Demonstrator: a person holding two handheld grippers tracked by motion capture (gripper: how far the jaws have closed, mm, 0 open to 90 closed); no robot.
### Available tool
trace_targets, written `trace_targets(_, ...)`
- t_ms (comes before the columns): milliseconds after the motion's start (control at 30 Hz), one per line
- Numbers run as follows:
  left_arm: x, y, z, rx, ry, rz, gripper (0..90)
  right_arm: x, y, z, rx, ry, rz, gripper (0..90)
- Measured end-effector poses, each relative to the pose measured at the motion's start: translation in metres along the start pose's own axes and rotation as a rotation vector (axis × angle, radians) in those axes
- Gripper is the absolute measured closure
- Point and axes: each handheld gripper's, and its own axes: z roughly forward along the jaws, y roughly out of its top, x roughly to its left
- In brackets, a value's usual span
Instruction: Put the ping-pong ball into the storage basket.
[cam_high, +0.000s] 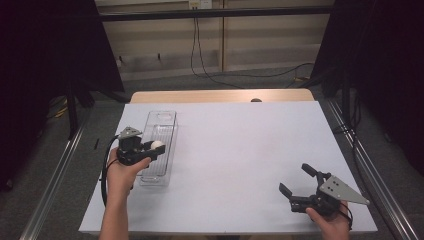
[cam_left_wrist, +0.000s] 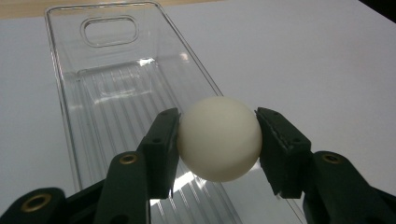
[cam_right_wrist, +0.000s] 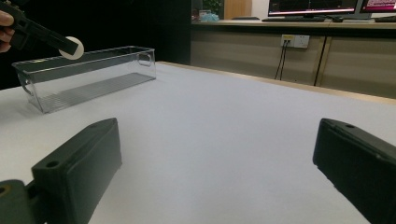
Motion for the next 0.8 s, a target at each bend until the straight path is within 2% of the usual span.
trace_targets(67, -0.0007, -0.0004, 0.0011, -0.01, 0.003, -0.014, 51.1, 0.0002, 0.0, 0.0002, -0.003, 0.0, 0.003, 0.7)
trace_targets(167, 0.0009, -0.0013, 0.0018, 0.003, 0.006, -0.005, 51.1, 0.0002, 0.0001, 0.0003, -0.004, -0.001, 0.004, 0.7)
trace_targets(233, 0.0015, -0.0025, 0.003, -0.003, 0.001, -0.019, 51.1, 0.0, 0.0, -0.0001, 0.0, 0.0, 0.0, 0.7)
trace_targets(300, 0.0034, -0.0032, 0.0029, 0.008, 0.014, -0.005, 51.1, 0.0001, 0.0001, 0.0001, -0.002, -0.001, 0.0, 0.7)
trace_targets(800, 0.0056, -0.0059, 0.0055, 0.009, 0.019, -0.013, 51.1, 0.0006, 0.0002, 0.0002, -0.001, -0.002, 0.01, 0.7)
